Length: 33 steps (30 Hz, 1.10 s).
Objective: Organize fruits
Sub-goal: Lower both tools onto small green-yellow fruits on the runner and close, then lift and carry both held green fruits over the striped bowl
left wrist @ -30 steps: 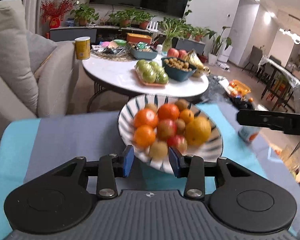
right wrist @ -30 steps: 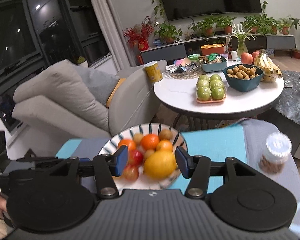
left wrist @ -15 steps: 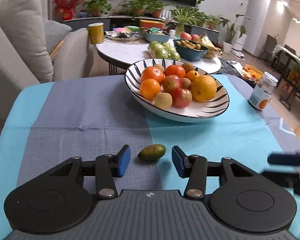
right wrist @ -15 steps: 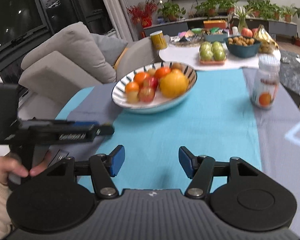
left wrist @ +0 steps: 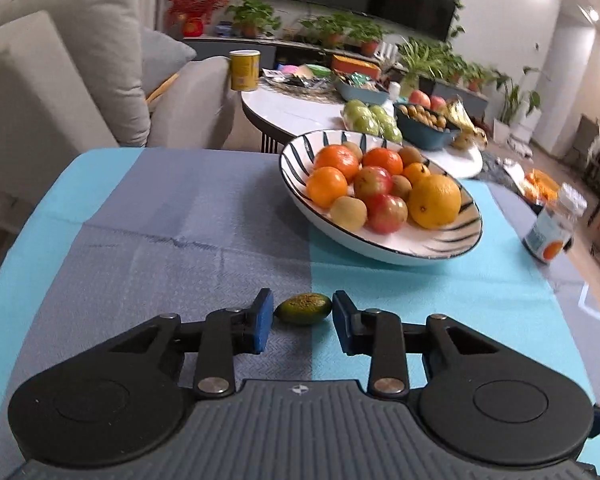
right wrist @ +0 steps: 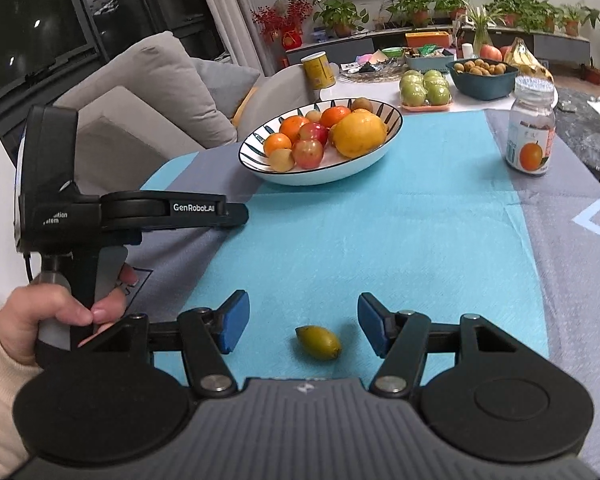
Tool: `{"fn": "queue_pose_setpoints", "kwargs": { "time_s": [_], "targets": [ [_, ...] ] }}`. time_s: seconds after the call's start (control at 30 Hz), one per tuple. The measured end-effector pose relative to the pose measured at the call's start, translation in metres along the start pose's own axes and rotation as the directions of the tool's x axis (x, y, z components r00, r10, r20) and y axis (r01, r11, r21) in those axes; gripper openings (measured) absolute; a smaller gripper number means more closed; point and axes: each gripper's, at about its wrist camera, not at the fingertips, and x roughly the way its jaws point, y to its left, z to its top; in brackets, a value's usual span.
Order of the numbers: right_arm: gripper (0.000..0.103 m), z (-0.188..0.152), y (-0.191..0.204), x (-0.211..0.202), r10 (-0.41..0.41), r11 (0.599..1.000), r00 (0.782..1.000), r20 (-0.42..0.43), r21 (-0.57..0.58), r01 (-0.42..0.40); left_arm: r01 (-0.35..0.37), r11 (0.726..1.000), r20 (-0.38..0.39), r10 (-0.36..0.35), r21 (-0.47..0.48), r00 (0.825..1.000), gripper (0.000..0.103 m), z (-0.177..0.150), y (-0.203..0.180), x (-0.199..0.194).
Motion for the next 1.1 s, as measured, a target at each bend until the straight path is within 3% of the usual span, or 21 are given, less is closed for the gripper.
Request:
{"fn": "queue_pose_setpoints", "kwargs": {
  "time_s": [0.33,0.47,0.67,0.8,0.97,1.1],
  "targets": [
    [0.069,-0.008,0.005,-0.004,-0.04,0.999,0.999,0.019,-0.021,0.04,0.041,0.999,0.017,-0.041,-0.027,0.999,0.03,-0.001,0.004,-0.012],
    [0.069,-0.013,0.008,0.001,-0.074,0.997,0.997,0.01,0.004,0.074,0.111,0.993,0.027,-0.11,-0.043,0.994,0.03,-0.001,0.008,-0.021],
    [0.069,-0.023,0.027,0.004,-0.246,0.969,0.969,0.03,-0.026,0.246,0.136,0.989,0.046,-0.134,-0.051,0.99,0.03,0.0,0.013,-0.033],
    [0.069,-0.029,0.037,0.0,-0.273,0.962,0.962,0.027,-0.013,0.274,0.136,0.99,0.054,-0.134,-0.041,0.989,0.03,0.0,0.02,-0.04],
    [0.069,-0.036,0.056,0.008,-0.361,0.931,0.931,0.05,-0.048,0.363,0.142,0.988,0.059,-0.139,-0.054,0.989,0.03,0.001,0.031,-0.045],
    [0.069,-0.039,0.059,0.01,-0.431,0.902,0.899,0.079,0.001,0.432,0.148,0.989,0.068,-0.145,-0.03,0.987,0.03,0.005,0.037,-0.052]
  ]
}}
